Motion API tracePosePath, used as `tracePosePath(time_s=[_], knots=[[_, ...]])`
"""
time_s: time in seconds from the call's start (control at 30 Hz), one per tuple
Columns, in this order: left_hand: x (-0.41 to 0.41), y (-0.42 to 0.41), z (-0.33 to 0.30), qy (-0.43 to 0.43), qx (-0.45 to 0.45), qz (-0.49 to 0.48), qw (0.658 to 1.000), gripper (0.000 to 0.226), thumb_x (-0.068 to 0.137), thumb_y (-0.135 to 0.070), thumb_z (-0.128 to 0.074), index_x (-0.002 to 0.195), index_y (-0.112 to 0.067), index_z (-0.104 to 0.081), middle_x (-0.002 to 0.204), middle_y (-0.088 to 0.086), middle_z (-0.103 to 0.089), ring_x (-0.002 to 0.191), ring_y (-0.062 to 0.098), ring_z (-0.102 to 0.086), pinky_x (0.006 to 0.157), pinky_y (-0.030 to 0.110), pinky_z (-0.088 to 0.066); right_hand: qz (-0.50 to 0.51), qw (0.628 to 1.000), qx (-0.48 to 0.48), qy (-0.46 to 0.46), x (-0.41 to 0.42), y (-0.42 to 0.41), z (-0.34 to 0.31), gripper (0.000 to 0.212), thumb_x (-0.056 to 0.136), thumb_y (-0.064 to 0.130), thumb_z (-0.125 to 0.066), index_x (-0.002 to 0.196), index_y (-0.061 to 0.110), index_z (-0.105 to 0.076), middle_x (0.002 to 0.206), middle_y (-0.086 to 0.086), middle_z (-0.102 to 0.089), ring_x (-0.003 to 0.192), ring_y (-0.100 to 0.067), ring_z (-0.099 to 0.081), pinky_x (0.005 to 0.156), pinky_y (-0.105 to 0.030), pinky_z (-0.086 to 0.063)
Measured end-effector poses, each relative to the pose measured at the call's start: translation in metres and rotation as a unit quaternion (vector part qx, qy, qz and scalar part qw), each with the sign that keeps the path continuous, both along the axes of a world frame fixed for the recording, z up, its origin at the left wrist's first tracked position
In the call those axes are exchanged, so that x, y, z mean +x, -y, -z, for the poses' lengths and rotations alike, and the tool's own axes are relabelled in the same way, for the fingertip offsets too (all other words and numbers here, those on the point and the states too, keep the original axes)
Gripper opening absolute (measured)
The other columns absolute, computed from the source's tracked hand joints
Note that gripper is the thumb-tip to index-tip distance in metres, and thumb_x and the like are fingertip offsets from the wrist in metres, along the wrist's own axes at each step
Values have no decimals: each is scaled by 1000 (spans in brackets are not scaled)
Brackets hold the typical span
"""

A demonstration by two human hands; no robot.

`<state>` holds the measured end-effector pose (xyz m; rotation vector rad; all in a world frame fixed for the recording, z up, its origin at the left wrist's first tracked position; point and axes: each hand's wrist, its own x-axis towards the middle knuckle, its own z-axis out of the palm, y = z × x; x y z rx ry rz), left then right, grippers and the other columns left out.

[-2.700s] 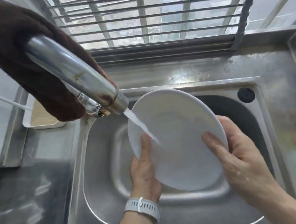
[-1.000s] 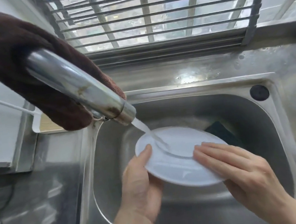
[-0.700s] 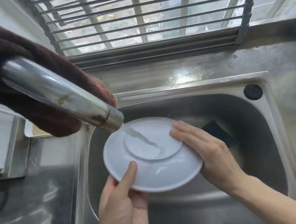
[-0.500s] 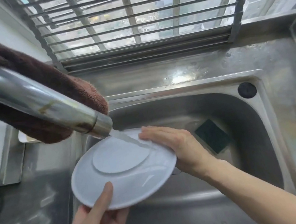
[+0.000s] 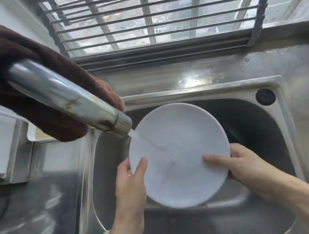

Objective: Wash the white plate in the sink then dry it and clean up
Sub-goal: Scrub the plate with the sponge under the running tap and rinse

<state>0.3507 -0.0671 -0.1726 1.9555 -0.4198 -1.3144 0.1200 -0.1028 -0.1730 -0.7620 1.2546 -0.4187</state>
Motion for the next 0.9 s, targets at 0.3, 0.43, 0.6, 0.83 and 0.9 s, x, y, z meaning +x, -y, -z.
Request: tracePosePath(time_s=[0.3,0.43,0.6,0.83,0.9], knots=[[27,-21,1,81,18,67,994,11,98,-12,-69,103,-18,-76,88,2,-82,93,25,-75,86,38,-57,43,997,-32,-56,-5,-14,2,17,98,27,-61,107,18,-72,98,1,-78,90,-20,-75,87,-45,-59],[16,-21,0,125,-16,121,985,12,89,-11,-79,91,-23,-81,84,2,-82,83,21,-76,87,48,-63,43,970,-163,-172,-33,-16,-9,9,93,23,-67,100,26,-71,93,7,-76,87,-15,-73,77,-40,-60],[-13,-28,-34,207,-123,164,957,7,83,-32,-86,86,-29,-80,76,-15,-80,72,0,-75,74,21,-60,36,926,-286,-245,-72,-27,-50,18,92,31,-66,90,14,-69,77,-2,-71,75,-28,-66,70,-46,-54],[-22,-43,-129,280,-212,164,922,17,81,-47,-81,85,-30,-82,73,-19,-78,69,-2,-73,69,21,-58,38,859,-420,-289,-88,-54,-164,5,89,23,-70,87,21,-73,76,9,-73,73,-6,-69,66,-22,-52],[-19,-44,-148,316,-230,172,904,12,83,-40,-83,87,-29,-84,76,-18,-79,70,-1,-73,69,20,-57,57,839,-448,-303,-88,-62,-178,7,88,20,-71,90,24,-76,80,16,-75,76,4,-69,68,-8,-48]])
